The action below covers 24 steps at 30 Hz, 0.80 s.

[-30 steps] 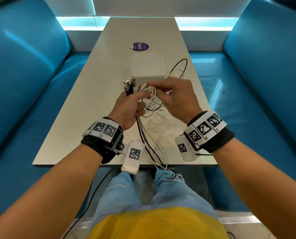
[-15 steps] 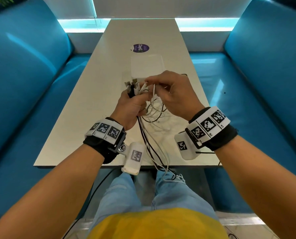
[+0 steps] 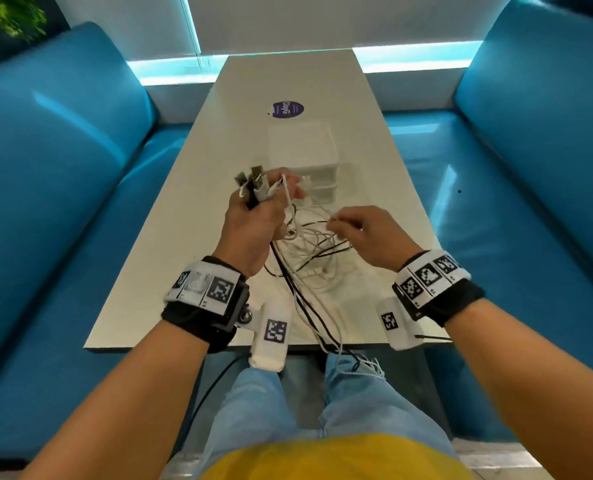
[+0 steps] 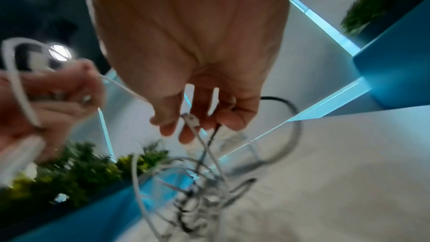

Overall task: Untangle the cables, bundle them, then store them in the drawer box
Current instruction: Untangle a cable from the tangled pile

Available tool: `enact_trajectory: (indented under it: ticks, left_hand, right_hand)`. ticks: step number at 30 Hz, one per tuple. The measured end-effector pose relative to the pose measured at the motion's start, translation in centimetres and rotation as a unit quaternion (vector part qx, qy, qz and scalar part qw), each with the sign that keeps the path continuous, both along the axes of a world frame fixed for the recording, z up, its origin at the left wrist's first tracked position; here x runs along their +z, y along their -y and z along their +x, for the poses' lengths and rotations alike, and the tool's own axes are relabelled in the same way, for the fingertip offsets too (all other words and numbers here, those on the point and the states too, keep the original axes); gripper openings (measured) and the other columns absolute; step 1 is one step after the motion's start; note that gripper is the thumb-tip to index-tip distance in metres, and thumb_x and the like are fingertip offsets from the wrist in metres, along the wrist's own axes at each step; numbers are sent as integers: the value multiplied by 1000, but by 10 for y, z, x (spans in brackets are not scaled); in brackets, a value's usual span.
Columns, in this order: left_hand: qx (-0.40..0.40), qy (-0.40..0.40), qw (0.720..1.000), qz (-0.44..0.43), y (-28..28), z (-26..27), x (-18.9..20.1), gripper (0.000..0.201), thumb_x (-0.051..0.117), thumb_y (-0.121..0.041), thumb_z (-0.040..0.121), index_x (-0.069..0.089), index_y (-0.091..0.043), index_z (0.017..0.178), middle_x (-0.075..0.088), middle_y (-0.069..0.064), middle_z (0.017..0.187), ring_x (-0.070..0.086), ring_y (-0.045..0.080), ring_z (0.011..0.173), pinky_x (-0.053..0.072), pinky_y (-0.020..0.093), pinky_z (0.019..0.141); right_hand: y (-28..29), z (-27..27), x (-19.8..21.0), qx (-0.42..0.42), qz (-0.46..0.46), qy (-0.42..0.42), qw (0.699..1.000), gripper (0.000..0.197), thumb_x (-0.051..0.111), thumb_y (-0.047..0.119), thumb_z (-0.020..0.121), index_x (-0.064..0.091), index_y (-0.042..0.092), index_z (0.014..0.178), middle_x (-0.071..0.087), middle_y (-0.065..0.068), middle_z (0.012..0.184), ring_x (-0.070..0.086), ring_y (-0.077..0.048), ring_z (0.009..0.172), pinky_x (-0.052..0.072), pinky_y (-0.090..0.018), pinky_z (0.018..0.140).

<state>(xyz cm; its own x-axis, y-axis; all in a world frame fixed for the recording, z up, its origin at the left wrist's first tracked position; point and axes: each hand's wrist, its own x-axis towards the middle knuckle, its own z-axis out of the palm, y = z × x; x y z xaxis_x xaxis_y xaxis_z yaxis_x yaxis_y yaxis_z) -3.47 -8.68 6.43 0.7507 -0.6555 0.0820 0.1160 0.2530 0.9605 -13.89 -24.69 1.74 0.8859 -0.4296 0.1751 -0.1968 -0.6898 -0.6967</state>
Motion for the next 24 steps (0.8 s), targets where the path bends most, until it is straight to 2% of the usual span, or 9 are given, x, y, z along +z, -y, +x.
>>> enact_trajectory:
  ticks: [7, 10, 12, 14, 17, 19, 21, 22, 24]
  left_hand:
    - [46, -125, 987, -85, -18, 22, -7, 15, 46, -21, 99, 55, -24, 87, 66, -7, 77, 22, 3, 39, 19, 17, 41]
    - [-3, -134, 984, -114, -23, 22, -6, 14, 51, -26, 92, 62, -26, 83, 67, -6, 79, 23, 2, 38, 21, 15, 40]
    - [-46, -117, 984, -126, -25, 21, -5, 5, 65, -32, 78, 69, -29, 78, 68, -5, 83, 25, 2, 38, 24, 15, 40]
    - [-98, -96, 981, -133, -24, 21, -5, 13, 74, -36, 70, 70, -30, 81, 69, -4, 88, 26, 1, 39, 25, 15, 41]
    - [-160, -82, 973, -142, -21, 16, -2, 18, 77, -38, 70, 71, -30, 84, 69, -3, 89, 19, 5, 42, 25, 15, 43]
    - [-188, -75, 970, -136, -18, 13, 0, 17, 76, -35, 72, 72, -30, 88, 69, -4, 86, 17, 6, 43, 22, 16, 44]
    - [-187, -74, 974, -104, -13, 11, -2, 22, 73, -22, 80, 72, -31, 100, 67, -3, 80, 24, 2, 39, 22, 15, 42]
    - [-175, -77, 979, -69, -9, 10, -4, 29, 68, -13, 85, 69, -31, 108, 65, -1, 76, 29, 0, 37, 24, 14, 40]
    - [-116, -27, 992, 38, 1, 3, -8, 35, 58, -1, 89, 64, -20, 117, 61, 1, 70, 39, -1, 37, 30, 13, 38]
  right_hand:
    - [29, -2, -14, -71, -31, -146, 986, 14, 66, 26, 88, 75, 15, 90, 70, -3, 91, 61, -18, 85, 40, -24, 77]
    - [29, -5, -10, -80, -15, -127, 989, 5, 69, 29, 85, 70, 24, 85, 63, -1, 92, 57, -17, 83, 41, -26, 78]
    - [22, -8, -3, -87, -30, -98, 991, 16, 75, 32, 80, 60, 25, 86, 50, 0, 95, 52, -16, 78, 41, -28, 78]
    - [10, -9, 7, -80, -61, -68, 993, 29, 78, 35, 76, 56, 24, 92, 43, 1, 98, 50, -16, 78, 40, -28, 78]
    - [-8, -3, 20, -18, -72, -43, 996, 27, 73, 38, 81, 60, 25, 100, 46, 11, 77, 45, -5, 67, 35, -27, 71]
    - [-13, 3, 26, -15, -45, -11, 999, 11, 65, 31, 89, 63, 20, 86, 49, 11, 62, 45, -5, 60, 36, -28, 66]
    - [-14, 6, 32, -21, -22, 23, 999, 18, 62, 24, 91, 63, 14, 77, 57, 5, 62, 54, -11, 63, 43, -30, 67]
    - [-14, 6, 36, -19, -7, 38, 999, 18, 62, 22, 92, 64, 13, 76, 61, 3, 64, 58, -13, 65, 46, -30, 68]
    - [-16, 3, 48, 8, 11, 64, 998, 17, 61, 17, 92, 64, 17, 75, 62, 4, 64, 59, -9, 62, 45, -20, 65]
